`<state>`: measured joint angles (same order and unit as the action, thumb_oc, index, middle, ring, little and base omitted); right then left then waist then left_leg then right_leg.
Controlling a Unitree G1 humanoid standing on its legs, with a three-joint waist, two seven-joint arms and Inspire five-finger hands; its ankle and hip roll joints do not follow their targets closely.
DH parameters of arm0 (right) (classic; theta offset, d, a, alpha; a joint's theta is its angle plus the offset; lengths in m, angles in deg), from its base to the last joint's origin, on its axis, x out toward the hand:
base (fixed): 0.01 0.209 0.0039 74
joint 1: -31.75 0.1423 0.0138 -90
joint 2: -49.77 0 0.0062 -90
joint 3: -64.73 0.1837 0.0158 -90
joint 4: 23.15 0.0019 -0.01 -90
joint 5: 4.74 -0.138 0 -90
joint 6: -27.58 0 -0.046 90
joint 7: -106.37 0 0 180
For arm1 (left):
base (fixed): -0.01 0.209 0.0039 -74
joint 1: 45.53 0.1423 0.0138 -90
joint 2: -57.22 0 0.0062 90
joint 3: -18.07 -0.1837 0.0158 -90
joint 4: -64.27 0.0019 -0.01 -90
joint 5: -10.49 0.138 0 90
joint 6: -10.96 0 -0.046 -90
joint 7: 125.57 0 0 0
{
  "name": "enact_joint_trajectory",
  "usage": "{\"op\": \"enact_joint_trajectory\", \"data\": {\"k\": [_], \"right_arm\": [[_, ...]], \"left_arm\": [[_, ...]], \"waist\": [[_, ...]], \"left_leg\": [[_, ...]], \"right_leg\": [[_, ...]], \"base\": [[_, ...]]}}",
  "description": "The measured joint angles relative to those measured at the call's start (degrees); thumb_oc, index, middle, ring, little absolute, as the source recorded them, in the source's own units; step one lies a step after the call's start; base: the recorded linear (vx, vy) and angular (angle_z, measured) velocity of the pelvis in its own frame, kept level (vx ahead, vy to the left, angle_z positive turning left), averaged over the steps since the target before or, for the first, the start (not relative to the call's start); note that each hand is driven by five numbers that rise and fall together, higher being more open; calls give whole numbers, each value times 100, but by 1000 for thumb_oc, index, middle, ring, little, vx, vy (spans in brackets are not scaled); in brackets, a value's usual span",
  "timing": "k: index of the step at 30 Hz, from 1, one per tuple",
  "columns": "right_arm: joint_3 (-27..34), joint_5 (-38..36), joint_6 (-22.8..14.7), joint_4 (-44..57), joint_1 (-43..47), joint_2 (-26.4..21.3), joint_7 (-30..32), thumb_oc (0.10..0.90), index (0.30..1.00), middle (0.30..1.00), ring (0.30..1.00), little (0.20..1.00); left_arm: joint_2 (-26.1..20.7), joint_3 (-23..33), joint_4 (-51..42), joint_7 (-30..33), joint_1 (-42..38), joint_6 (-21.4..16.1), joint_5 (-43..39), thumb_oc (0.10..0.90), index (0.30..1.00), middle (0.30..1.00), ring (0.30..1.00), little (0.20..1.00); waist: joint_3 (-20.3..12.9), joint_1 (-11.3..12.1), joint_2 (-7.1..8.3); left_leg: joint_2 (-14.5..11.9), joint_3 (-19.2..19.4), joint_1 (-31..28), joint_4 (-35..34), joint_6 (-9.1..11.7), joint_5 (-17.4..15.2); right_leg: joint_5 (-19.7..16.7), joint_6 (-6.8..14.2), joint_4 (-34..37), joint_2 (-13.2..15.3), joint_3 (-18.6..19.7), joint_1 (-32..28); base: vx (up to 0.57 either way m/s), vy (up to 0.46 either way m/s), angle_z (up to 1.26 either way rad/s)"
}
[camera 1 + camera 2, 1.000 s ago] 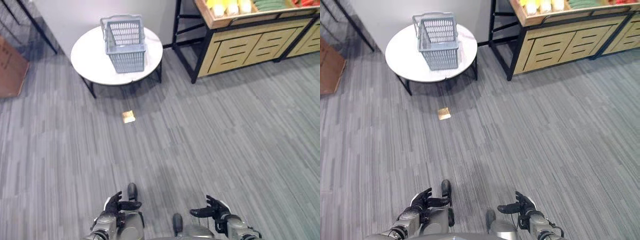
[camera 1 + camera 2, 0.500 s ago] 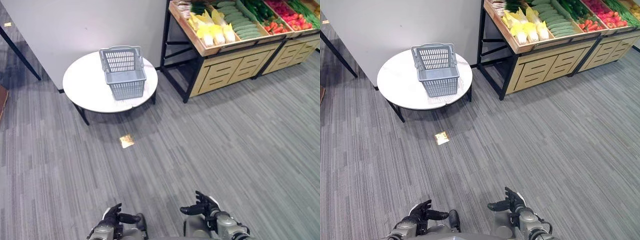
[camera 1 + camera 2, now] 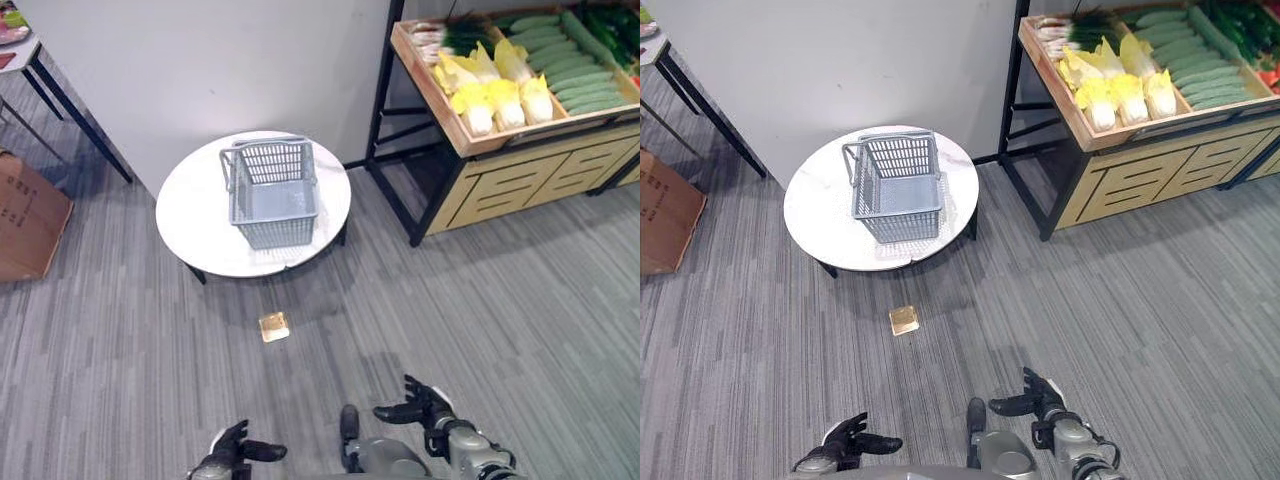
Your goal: Get the vegetables into the basket
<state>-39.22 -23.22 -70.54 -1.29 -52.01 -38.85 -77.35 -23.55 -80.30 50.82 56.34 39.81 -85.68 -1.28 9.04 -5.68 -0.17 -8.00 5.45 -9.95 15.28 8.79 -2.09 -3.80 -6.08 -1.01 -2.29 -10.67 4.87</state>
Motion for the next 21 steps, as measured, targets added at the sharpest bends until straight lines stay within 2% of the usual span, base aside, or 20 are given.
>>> {"op": "enact_joint_trajectory", "data": {"k": [1,2,3,4,5,6,7,8,9,10,11,12,13,14,15,17,18,19,20,21], "right_arm": [[2,-5,-13,10,16,-75,17,900,1000,1000,1000,1000],[3,-7,3,-16,-51,-60,9,900,1000,1000,1000,1000],[4,-8,-10,-85,-73,-27,10,900,1000,1000,1000,1000],[-253,18,49,-352,72,58,-17,900,1000,1000,1000,1000],[-263,70,29,-472,167,177,-52,900,1000,1000,1000,1000],[-151,69,34,-552,185,208,-26,900,1000,1000,1000,1000],[19,70,32,-658,19,183,18,900,1000,1000,1000,1000],[18,70,14,-684,-110,146,53,900,1000,1000,1000,1000],[14,70,-1,-728,-216,69,108,900,1000,1000,1000,1000],[18,69,8,-824,-251,-4,129,900,1000,1000,1000,1000],[26,69,10,-845,-277,-54,148,900,1000,1000,1000,1000],[70,67,11,-839,-316,-71,167,900,1000,1000,1000,1000],[101,65,-11,-747,-439,-170,185,900,1000,1000,1000,1000],[22,65,-18,-625,-592,-274,189,900,1000,1000,1000,1000],[-1,64,0,-616,-668,-208,235,900,1000,1000,1000,1000],[63,55,-11,-537,-674,-44,246,900,1000,1000,1000,1000],[33,60,-10,-411,-698,-7,249,900,1000,1000,1000,1000],[31,59,-20,-308,-651,15,263,900,1000,1000,1000,1000],[-29,68,0,-316,-430,-1,297,900,1000,1000,1000,1000],[-38,67,-10,-269,-269,-1,293,900,1000,1000,1000,1000]], "left_arm": [[29,8,-19,10,-68,-11,-22,900,1000,1000,1000,1000],[4,9,-73,39,-189,-3,-64,900,1000,1000,1000,1000],[-25,9,-216,54,-205,-41,-72,900,1000,1000,1000,1000],[-252,144,-196,-56,-626,380,-332,900,1000,1000,1000,1000],[-391,386,-37,-81,-731,142,-399,900,1000,1000,1000,1000],[-367,574,-260,-35,-612,-189,-403,900,1000,1000,1000,1000],[-293,428,-468,9,-341,-235,-403,900,1000,1000,1000,1000],[-280,254,-657,71,-75,-226,-457,900,1000,1000,1000,1000],[-368,169,-650,60,-103,-194,-446,900,1000,1000,1000,1000],[-375,202,-572,82,-158,-197,-440,900,1000,1000,1000,1000],[-359,224,-427,94,-193,-172,-430,900,1000,1000,1000,1000],[-321,326,-340,144,-225,-132,-410,900,1000,1000,1000,1000],[-151,311,-156,263,-208,-105,-375,900,1000,1000,1000,1000],[39,151,3,351,-182,-96,-344,900,1000,1000,1000,1000],[39,0,26,382,-256,-68,-272,900,1000,1000,1000,1000],[-3,-286,-77,402,-335,-82,-258,900,1000,1000,1000,1000],[0,-320,-92,411,-376,-69,-167,900,1000,1000,1000,1000],[-1,-317,-70,410,-444,-22,-154,900,1000,1000,1000,1000],[-91,-316,-23,417,-499,4,-155,900,1000,1000,1000,1000],[-165,-311,-23,420,-536,6,-154,900,1000,1000,1000,1000]], "waist": [[21,0,-23],[95,25,68],[135,42,84],[230,-152,272],[226,-149,521],[269,-34,502],[243,274,338],[277,290,205],[303,343,103],[315,327,69],[330,287,92],[377,235,170],[288,50,75],[145,-1,-171],[100,-60,-118],[135,-89,46],[98,-92,246],[125,-59,302],[198,43,345],[288,100,362]], "left_leg": [[-52,-83,204,386,53,153],[-67,-337,869,1661,308,622],[-114,-401,1323,2503,282,751],[-125,150,1499,2389,85,146],[17,747,1592,973,-51,-277],[91,921,1816,-361,-103,-143],[-38,741,2043,-1748,-189,464],[-179,499,2503,-2065,-189,840],[-165,333,2824,-2027,-173,1024],[-48,291,2893,-1957,-200,1160],[102,341,2754,-1742,-330,1239],[244,622,2599,-1307,-608,1191],[416,906,2292,-991,-1067,1069],[459,942,2075,-992,-1325,1073],[560,1031,1893,-1121,-1247,907],[694,978,1727,-1406,-1418,857],[912,906,1651,-1561,-1464,826],[1091,824,1568,-1658,-1512,792],[1133,766,1539,-1653,-1591,732],[1133,762,1534,-1650,-1589,714]], "right_leg": [[146,-121,7,-98,31,-53],[273,-221,61,-74,-18,-218],[445,-279,103,-85,-12,-343],[282,-122,371,-29,104,-708],[337,108,586,66,190,-861],[606,344,593,78,116,-880],[650,633,410,37,-239,-846],[660,389,423,-146,-233,-992],[739,366,408,-195,-206,-1122],[805,362,415,-180,-68,-1271],[821,352,440,-135,59,-1464],[899,480,429,-4,124,-1674],[937,540,244,70,208,-1798],[1085,759,-52,-30,368,-1776],[1244,790,-373,50,444,-1737],[1589,788,-1753,260,479,-1036],[1976,860,-2114,544,549,-740],[2091,1008,-2050,801,700,-572],[2048,1074,-1883,992,882,-334],[1993,1116,-1758,1075,901,-199]], "base": [[233,-291,18],[414,-198,17],[447,-110,31],[437,1,-5],[269,105,-31],[217,196,-96],[280,302,-102],[264,270,-85],[357,385,-57],[292,340,-76],[271,352,-98],[188,293,-101],[186,355,-94],[157,348,-60],[120,366,-26],[50,208,12],[25,135,38],[74,209,55],[80,180,46],[91,139,21]]}}
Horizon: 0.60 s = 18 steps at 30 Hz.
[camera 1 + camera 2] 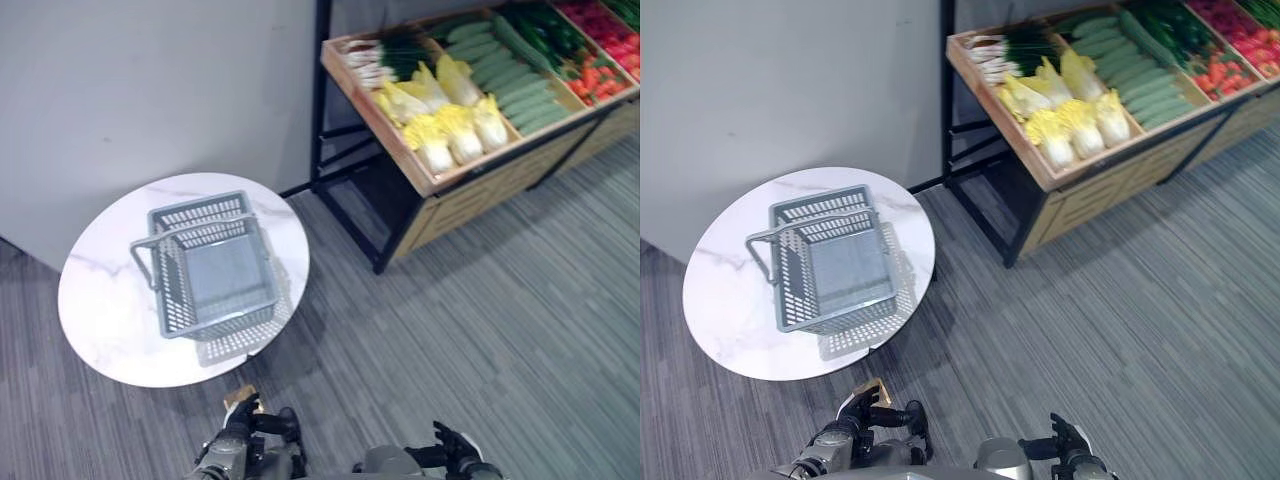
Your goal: Get the vegetables into the basket
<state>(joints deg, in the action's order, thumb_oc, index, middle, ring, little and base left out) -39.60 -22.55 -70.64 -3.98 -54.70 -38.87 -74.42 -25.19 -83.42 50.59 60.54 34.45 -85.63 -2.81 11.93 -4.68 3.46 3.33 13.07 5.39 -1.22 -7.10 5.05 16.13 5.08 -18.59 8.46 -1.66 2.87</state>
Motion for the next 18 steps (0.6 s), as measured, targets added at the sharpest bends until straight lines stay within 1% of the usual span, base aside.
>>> {"op": "enact_joint_trajectory", "data": {"k": [1,2,3,4,5,6,7,8,9,11,13,15,17,18], "right_arm": [[-7,1,-4,67,137,65,-16,900,1000,1000,1000,1000],[2,1,-31,77,202,151,-41,900,1000,1000,1000,1000],[-6,3,-55,80,297,327,-123,900,1000,1000,1000,1000],[-16,6,-99,90,295,614,-222,900,1000,1000,1000,1000],[-13,15,-92,62,257,617,-244,900,1000,1000,1000,1000],[34,-4,-63,27,197,588,-222,900,1000,1000,1000,1000],[41,5,-58,29,191,553,-161,900,1000,1000,1000,1000],[41,10,-60,34,188,527,-147,900,1000,1000,1000,1000],[41,12,-60,33,185,478,-130,900,1000,1000,1000,1000],[41,12,-60,32,166,441,-125,900,1000,1000,1000,1000],[34,22,-61,32,163,431,-126,900,1000,1000,1000,1000],[21,57,-65,27,235,485,-130,900,1000,1000,1000,1000],[-11,129,-82,44,273,498,-135,900,1000,1000,1000,1000],[-20,137,-88,71,278,493,-135,900,1000,1000,1000,1000]], "left_arm": [[-96,3,9,-2,-8,19,0,900,1000,1000,1000,1000],[-159,34,20,-8,29,42,-1,900,1000,1000,1000,1000],[-245,71,14,0,154,60,-1,900,1000,1000,1000,1000],[-340,149,-26,3,300,81,-15,900,1000,1000,1000,1000],[-381,151,-39,-5,326,80,-10,900,1000,1000,1000,1000],[-369,142,-38,-13,358,80,-6,900,1000,1000,1000,1000],[-385,141,-39,-23,358,74,-7,900,1000,1000,1000,1000],[-387,134,-40,-50,356,71,-3,900,1000,1000,1000,1000],[-352,126,-35,-71,343,73,-2,900,1000,1000,1000,1000],[-311,88,-44,-119,324,68,3,900,1000,1000,1000,1000],[-185,87,-68,-122,307,66,5,900,1000,1000,1000,1000],[-153,91,-83,-123,308,68,7,900,1000,1000,1000,1000],[-146,91,-78,-120,302,80,11,900,1000,1000,1000,1000],[-135,86,-83,-119,255,84,38,900,1000,1000,1000,1000]], "waist": [[75,46,20],[82,85,25],[82,110,33],[79,190,-32],[71,177,-43],[68,130,-32],[52,124,12],[34,109,43],[4,74,90],[-23,65,132],[-29,73,140],[-26,84,121],[-1,79,79],[52,64,0]], "left_leg": [[1,6,-5,14,27,-34],[5,16,-18,25,77,-67],[5,30,-74,33,240,-195],[-75,31,-128,25,342,-296],[-111,41,-176,-75,353,-306],[-180,143,-356,-291,386,-243],[-214,176,-420,-334,352,-137],[-222,176,-430,-361,363,-124],[-227,174,-448,-376,420,-64],[-231,177,-477,-376,415,-68],[-258,195,-536,-376,398,-90],[-309,273,-571,-375,390,-108],[-359,280,-605,-369,381,-129],[-376,188,-675,-382,312,-220]], "right_leg": [[-129,44,193,89,18,81],[-219,57,331,142,61,106],[-444,74,560,228,111,46],[-809,275,869,202,68,-145],[-843,243,951,154,4,-225],[-846,241,938,101,-57,-308],[-846,241,923,62,-41,-307],[-846,241,928,50,-38,-307],[-846,240,920,41,-38,-308],[-845,241,874,35,-32,-308],[-839,244,636,15,-17,-237],[-839,243,109,-28,-17,31],[-840,250,-355,-58,17,238],[-733,275,-728,-57,68,464]], "base": [[74,100,1],[57,68,-2],[106,99,-2],[75,64,3],[101,87,17],[45,37,13],[54,46,8],[47,53,-3],[29,40,-1],[7,48,0],[-21,72,-4],[-6,50,-15],[77,-20,-10],[78,-49,7]]}}
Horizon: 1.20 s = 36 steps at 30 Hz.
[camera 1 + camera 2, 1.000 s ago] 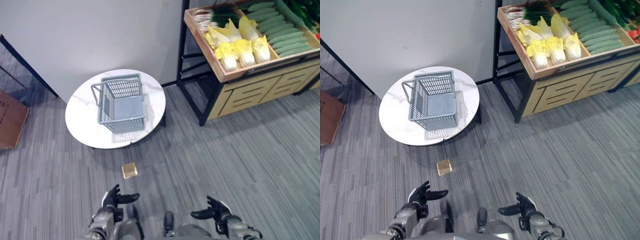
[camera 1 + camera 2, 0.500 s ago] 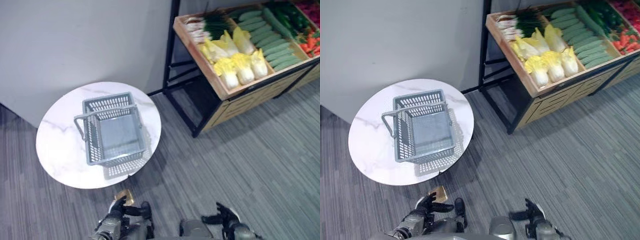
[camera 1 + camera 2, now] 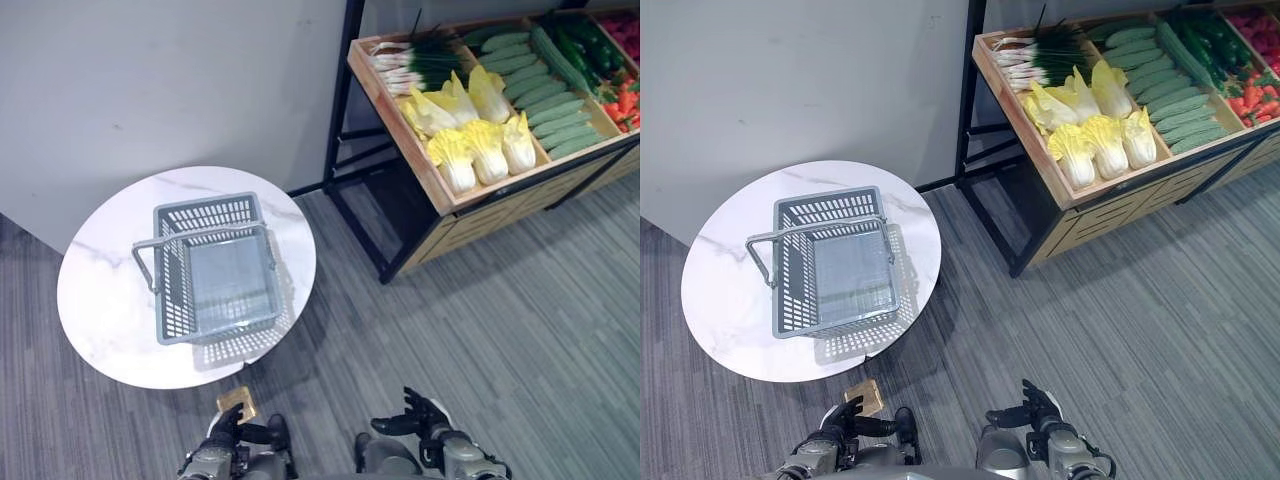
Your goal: Get the vegetables into the basket
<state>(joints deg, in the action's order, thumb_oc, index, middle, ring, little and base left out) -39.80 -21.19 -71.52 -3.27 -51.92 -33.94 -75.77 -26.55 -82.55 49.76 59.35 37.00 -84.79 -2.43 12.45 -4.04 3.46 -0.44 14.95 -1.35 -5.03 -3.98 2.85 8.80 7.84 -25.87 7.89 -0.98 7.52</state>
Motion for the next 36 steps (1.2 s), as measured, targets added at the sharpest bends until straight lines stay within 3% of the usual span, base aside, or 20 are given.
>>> {"op": "enact_joint_trajectory", "data": {"k": [1,4,5,6,8,9,13,16,17,19,25,27,28,30,31,32,34,35,36], "right_arm": [[13,-8,2,69,-30,-23,-11,900,1000,1000,1000,1000],[-111,18,-29,175,-22,-56,-35,900,1000,1000,1000,1000],[-113,9,-24,171,3,-55,-40,900,1000,1000,1000,1000],[-113,10,-28,175,25,-50,-36,900,1000,1000,1000,1000],[-101,7,-25,170,19,-66,-31,900,1000,1000,1000,1000],[-113,13,-20,94,-16,-130,-34,900,1000,1000,1000,1000],[-101,32,-23,107,-15,-286,-62,900,1000,1000,1000,1000],[-90,36,-23,78,-83,-440,-34,900,1000,1000,1000,1000],[-35,36,-14,48,-156,-534,13,900,1000,1000,1000,1000],[25,38,-12,37,-239,-619,19,900,1000,1000,1000,1000],[144,214,9,-66,-463,-848,353,900,1000,1000,1000,1000],[311,545,190,1135,-587,-1262,809,900,1000,1000,1000,1000],[290,872,212,2244,-683,-1627,1091,900,1000,1000,1000,1000],[244,1510,183,3828,-669,-2187,1243,900,1000,1000,1000,1000],[299,1701,2,4135,-528,-2330,1290,900,1000,1000,1000,1000],[275,2027,141,4920,-329,-2640,1322,900,1000,1000,1000,1000],[207,2364,144,5506,-26,-2883,1298,900,1000,1000,1000,1000],[198,2536,-17,5564,227,-2809,1315,900,1000,1000,1000,1000],[-20,2583,73,5713,626,-2750,1286,900,1000,1000,1000,1000]], "left_arm": [[30,-1,60,6,-14,23,64,900,1000,1000,1000,1000],[30,9,60,9,-28,22,80,900,1000,1000,1000,1000],[31,17,96,16,-43,23,80,900,1000,1000,1000,1000],[-20,17,130,12,-13,34,81,900,1000,1000,1000,1000],[-21,44,126,11,32,30,84,900,1000,1000,1000,1000],[34,79,80,-1,117,13,64,900,1000,1000,1000,1000],[122,183,-25,-148,219,8,45,900,1000,1000,1000,1000],[241,177,-32,-224,222,10,47,900,1000,1000,1000,1000],[317,171,-49,-233,215,6,59,900,1000,1000,1000,1000],[319,177,-51,-231,221,5,54,900,1000,1000,1000,1000],[325,180,-132,-196,366,5,45,900,1000,1000,1000,1000],[386,208,-272,-43,511,-12,40,900,1000,1000,1000,1000],[402,238,-377,5,592,-8,39,900,1000,1000,1000,1000],[393,360,-370,20,608,10,42,900,1000,1000,1000,1000],[379,378,-358,30,624,24,41,900,1000,1000,1000,1000],[356,466,-366,30,653,37,44,900,1000,1000,1000,1000],[317,465,-374,33,641,42,42,900,1000,1000,1000,1000],[272,465,-377,61,634,60,32,900,1000,1000,1000,1000],[233,457,-384,99,597,81,49,900,1000,1000,1000,1000]], "waist": [[5,-2,-59],[6,-10,-101],[9,-18,-106],[-1,-34,-89],[-13,-36,-121],[-80,8,-298],[-207,94,-532],[-231,78,-534],[-250,75,-526],[-265,57,-523],[-373,3,-547],[-438,-49,-664],[-450,-108,-708],[-429,-180,-673],[-442,-193,-650],[-456,-152,-618],[-435,-133,-580],[-459,-116,-511],[-481,-31,-462]], "left_leg": [[-4,-32,-47,-7,43,-29],[5,-154,-18,10,202,-41],[-20,-203,-13,12,235,-32],[-40,-295,-45,7,210,31],[-100,-512,-99,37,318,13],[-312,-643,-125,24,344,5],[-782,-623,-85,185,442,125],[-894,-633,-102,323,580,218],[-932,-638,-109,336,782,357],[-956,-637,-126,335,900,456],[-971,-621,-229,155,980,523],[-988,-478,-236,23,955,251],[-969,-390,-212,-2,1002,124],[-835,-274,-229,-5,907,64],[-789,-264,-236,-17,885,52],[-712,-257,-245,-35,901,10],[-661,-276,-237,-33,880,19],[-655,-281,-236,-31,828,57],[-648,-318,-234,-31,797,79]], "right_leg": [[100,-2,-58,65,-38,116],[-269,59,1235,371,-55,375],[-394,69,1530,339,-13,392],[-749,59,2035,374,-16,323],[-1227,4,2086,312,-47,148],[-1337,-84,2205,140,-215,-10],[-1486,-397,2804,-327,-477,-400],[-1532,-505,3094,-452,-557,-665],[-1487,-576,3104,-496,-592,-711],[-1459,-614,3084,-522,-621,-757],[-1404,-624,3084,-552,-734,-843],[-1476,-527,3083,-582,-676,-717],[-1548,-475,3083,-560,-593,-630],[-1636,-380,3084,-430,-482,-580],[-1645,-366,3085,-382,-459,-596],[-1637,-368,3088,-301,-435,-605],[-1648,-350,3087,-256,-432,-602],[-1661,-333,3087,-242,-427,-588],[-1669,-321,3085,-223,-459,-606]], "base": [[121,-157,11],[129,-199,16],[120,-202,40],[82,-213,52],[86,-301,69],[54,-236,60],[45,-165,15],[47,-124,8],[47,-79,7],[39,-62,8],[11,17,11],[-42,120,-17],[-31,88,-34],[-13,69,-28],[-8,77,-8],[-5,50,0],[-8,28,6],[-15,33,9],[-14,48,7]]}}
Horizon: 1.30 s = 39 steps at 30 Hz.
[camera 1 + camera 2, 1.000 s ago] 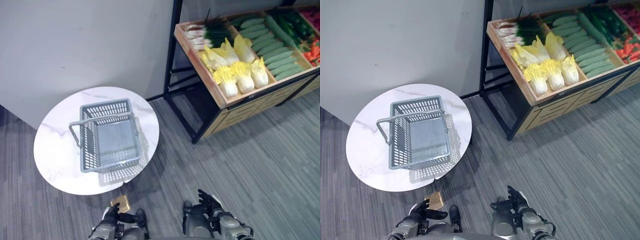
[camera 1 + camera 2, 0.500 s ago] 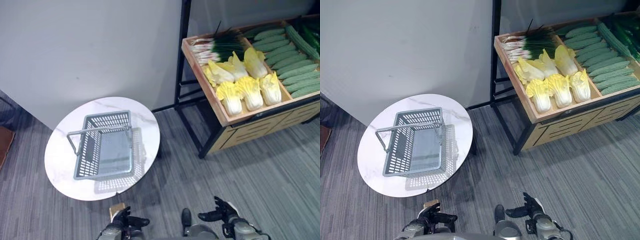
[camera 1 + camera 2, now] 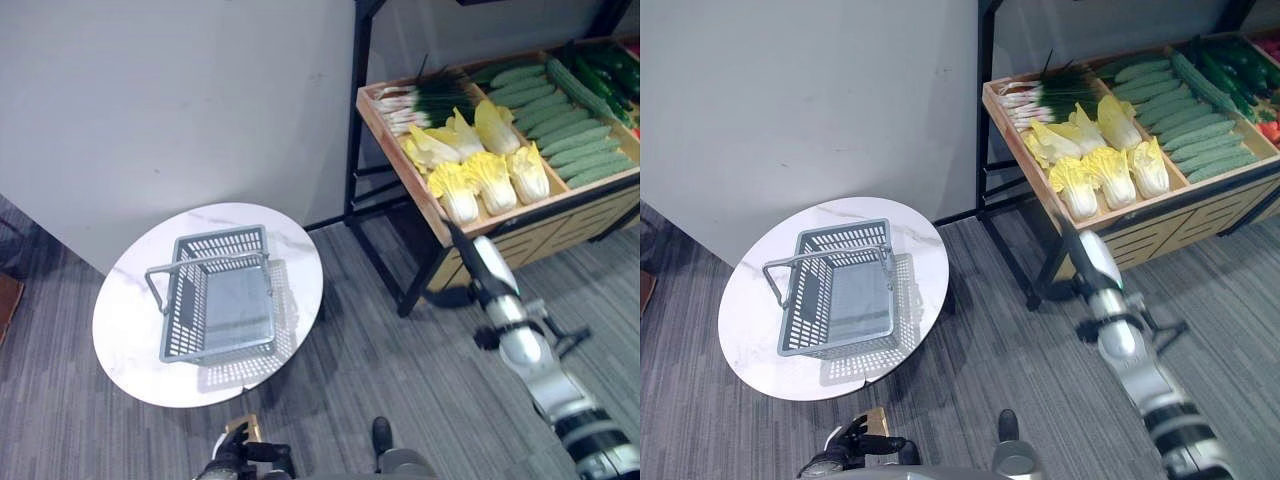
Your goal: Get the vegetables into the basket
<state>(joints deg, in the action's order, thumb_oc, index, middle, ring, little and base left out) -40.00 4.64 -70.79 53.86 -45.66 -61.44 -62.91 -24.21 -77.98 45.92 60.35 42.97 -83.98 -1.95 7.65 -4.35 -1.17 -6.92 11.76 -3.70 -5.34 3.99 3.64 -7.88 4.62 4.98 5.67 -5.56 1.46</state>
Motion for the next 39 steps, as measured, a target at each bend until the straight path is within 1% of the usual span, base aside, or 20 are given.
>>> {"op": "enact_joint_trajectory", "data": {"k": [2,3,4,6,7,11,12,13,14,15,17,20,21,22,23,25,26,33,37,39], "right_arm": [[-239,108,-101,37,267,22,-111,900,1000,1000,1000,1000],[-405,109,-67,114,393,41,-182,900,1000,1000,1000,1000],[-942,117,-32,141,800,53,-345,900,1000,1000,1000,1000],[-1378,124,-71,154,1140,213,-523,900,1000,1000,1000,1000],[-1577,122,-112,155,1312,443,-634,900,1000,1000,1000,1000],[-2050,69,-80,34,1817,885,-845,900,1000,1000,1000,1000],[-2259,-55,-79,-204,2182,1082,-921,900,1000,1000,1000,1000],[-2294,-130,-69,-288,2319,1265,-925,900,1000,1000,1000,1000],[-2408,-236,-57,-586,2610,1470,-919,900,1000,1000,1000,1000],[-2436,-361,-6,-961,2938,1710,-920,900,1000,1000,1000,1000],[-2436,-534,33,-1174,3152,1882,-895,900,1000,1000,1000,1000],[-2435,-723,76,-1609,3543,2155,-829,900,1000,1000,1000,1000],[-2435,-778,117,-1836,3711,2300,-788,900,1000,1000,1000,1000],[-2436,-854,176,-2405,4044,2577,-652,900,1000,1000,1000,1000],[-2435,-883,240,-2598,4174,2647,-635,900,1000,1000,1000,1000],[-2427,-972,318,-2694,4310,2632,-580,900,1000,1000,1000,1000],[-2428,-993,341,-2923,4465,2693,-569,900,1000,1000,1000,1000],[-2425,-1160,435,-3630,4913,2948,-359,900,1000,1000,1000,1000],[-2396,-1176,446,-4001,5050,2910,-208,900,1000,1000,1000,1000],[-2393,-1174,459,-4052,5070,2886,-171,900,1000,1000,1000,1000]], "left_arm": [[-9,-2,-7,5,-23,20,-1,900,1000,1000,1000,1000],[-8,-4,-18,-6,-33,24,-1,900,1000,1000,1000,1000],[-7,-15,-15,4,-52,35,9,900,1000,1000,1000,1000],[-6,-34,-14,2,-79,41,11,900,1000,1000,1000,1000],[14,-42,-45,3,-103,36,7,900,1000,1000,1000,1000],[29,-95,-164,2,-148,36,3,900,1000,1000,1000,1000],[16,-169,-191,3,-193,28,8,900,1000,1000,1000,1000],[14,-222,-231,8,-196,24,-8,900,1000,1000,1000,1000],[-5,-321,-246,13,-196,12,-18,900,1000,1000,1000,1000],[-24,-416,-242,12,-236,-2,-6,900,1000,1000,1000,1000],[-19,-458,-263,11,-269,-44,-61,900,1000,1000,1000,1000],[-33,-477,-278,24,-319,-65,-132,900,1000,1000,1000,1000],[-55,-484,-277,28,-351,-73,-147,900,1000,1000,1000,1000],[-116,-573,-256,32,-405,-87,-173,900,1000,1000,1000,1000],[-125,-574,-249,31,-420,-91,-177,900,1000,1000,1000,1000],[-148,-575,-267,35,-488,-108,-222,900,1000,1000,1000,1000],[-212,-642,-260,42,-536,-122,-222,900,1000,1000,1000,1000],[-465,-1027,-246,133,-640,-174,-232,900,1000,1000,1000,1000],[-498,-1063,-251,139,-669,-187,-452,900,1000,1000,1000,1000],[-516,-1070,-251,140,-691,-210,-457,900,1000,1000,1000,1000]], "waist": [[-20,102,38],[-23,183,44],[-22,212,47],[-22,287,46],[-22,415,46],[-19,681,47],[-17,770,56],[-14,888,56],[-12,892,58],[-5,929,59],[4,1065,63],[51,1176,85],[101,1191,95],[151,1215,113],[156,1240,122],[246,1323,147],[307,1371,170],[504,1475,235],[570,1602,270],[630,1625,290]], "left_leg": [[-2,-24,4,4,-12,9],[2,-50,9,-1,-15,12],[3,-70,11,5,-15,12],[1,-124,19,29,9,52],[1,-183,34,29,38,74],[6,-345,76,32,40,80],[9,-384,82,32,42,81],[22,-421,103,33,42,81],[28,-472,120,36,45,83],[22,-503,155,37,56,94],[24,-570,199,41,64,103],[28,-677,310,57,76,113],[25,-687,324,62,80,116],[13,-730,394,85,85,118],[10,-743,447,95,88,120],[7,-795,508,101,106,133],[4,-827,554,118,110,136],[8,-963,758,150,114,138],[27,-990,913,159,126,147],[28,-1003,919,158,126,147]], "right_leg": [[-14,21,4,-1,-22,-8],[-14,22,4,8,-73,-32],[-12,30,2,2,-101,-39],[-4,34,2,-9,-143,-65],[-1,25,2,-7,-212,-83],[21,-2,0,-1,-379,-145],[46,-6,0,4,-433,-177],[59,-1,-1,13,-474,-192],[67,9,-1,16,-521,-189],[92,21,-1,16,-570,-188],[112,30,-1,16,-633,-183],[128,24,-2,16,-743,-148],[126,18,-2,10,-752,-140],[128,18,-2,0,-773,-93],[128,20,-2,-1,-787,-56],[131,3,-2,-2,-856,-31],[135,-2,-2,-7,-885,-10],[146,-17,-3,-10,-977,120],[145,-17,-3,8,-1030,241],[146,-17,-2,8,-1039,241]], "base": [[7,26,10],[9,15,11],[2,14,12],[0,12,16],[2,9,21],[-12,2,25],[-20,-6,27],[-27,-8,24],[-14,1,21],[-36,-8,21],[-42,-9,21],[-51,3,18],[-46,-1,8],[-35,0,6],[-33,-3,10],[-33,2,15],[-29,11,12],[-24,28,7],[-7,31,7],[4,40,3]]}}
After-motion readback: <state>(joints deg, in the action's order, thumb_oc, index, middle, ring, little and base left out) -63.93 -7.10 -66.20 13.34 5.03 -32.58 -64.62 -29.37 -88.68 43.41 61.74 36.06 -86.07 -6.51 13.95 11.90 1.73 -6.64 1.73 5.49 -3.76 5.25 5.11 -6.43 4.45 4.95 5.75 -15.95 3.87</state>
